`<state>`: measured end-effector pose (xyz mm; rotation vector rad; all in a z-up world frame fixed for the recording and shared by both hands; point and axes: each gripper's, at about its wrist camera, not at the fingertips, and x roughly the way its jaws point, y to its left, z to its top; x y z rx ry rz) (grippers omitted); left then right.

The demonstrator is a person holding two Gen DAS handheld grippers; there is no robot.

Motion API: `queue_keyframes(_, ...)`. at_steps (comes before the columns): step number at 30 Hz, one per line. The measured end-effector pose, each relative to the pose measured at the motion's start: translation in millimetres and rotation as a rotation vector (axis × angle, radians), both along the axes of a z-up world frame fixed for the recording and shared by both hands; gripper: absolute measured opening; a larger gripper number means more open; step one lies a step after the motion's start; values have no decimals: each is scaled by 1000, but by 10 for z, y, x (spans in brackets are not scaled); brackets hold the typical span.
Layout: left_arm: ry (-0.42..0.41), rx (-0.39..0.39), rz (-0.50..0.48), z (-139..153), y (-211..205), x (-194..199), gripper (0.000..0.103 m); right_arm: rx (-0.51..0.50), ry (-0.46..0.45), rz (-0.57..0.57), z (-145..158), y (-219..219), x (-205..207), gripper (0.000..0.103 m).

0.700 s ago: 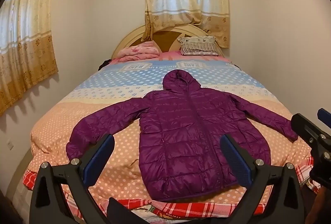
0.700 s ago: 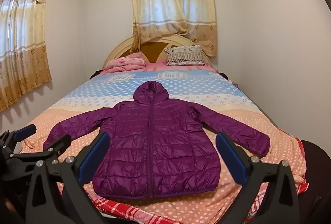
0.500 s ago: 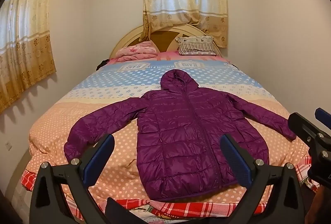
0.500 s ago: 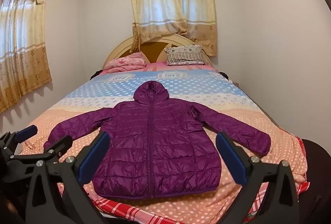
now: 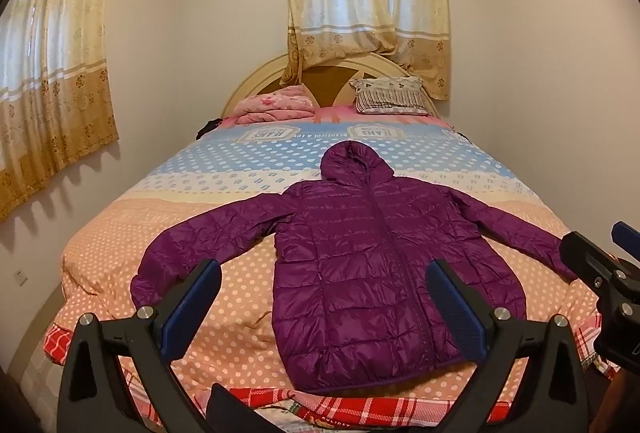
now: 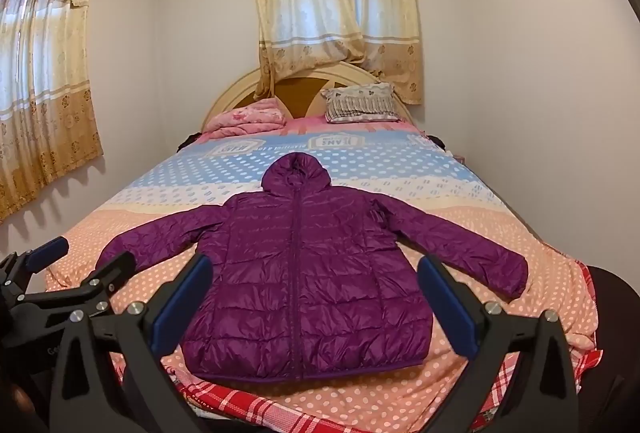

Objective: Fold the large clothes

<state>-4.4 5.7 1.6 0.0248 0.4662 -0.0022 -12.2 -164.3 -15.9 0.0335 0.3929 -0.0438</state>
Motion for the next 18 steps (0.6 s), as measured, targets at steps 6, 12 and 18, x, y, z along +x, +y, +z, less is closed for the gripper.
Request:
queue_keyframes(6,-4,-2,2,0,19,1,102,3,12,6,-20,24,24,103)
queue_keyframes(12,-4,-1,3,-17,2,-3,102,6,13,7,-14,23,28,103)
queue_keyframes(18,-5,-1,3,-16,3,-2,102,13,20,13,-30,21,36,103)
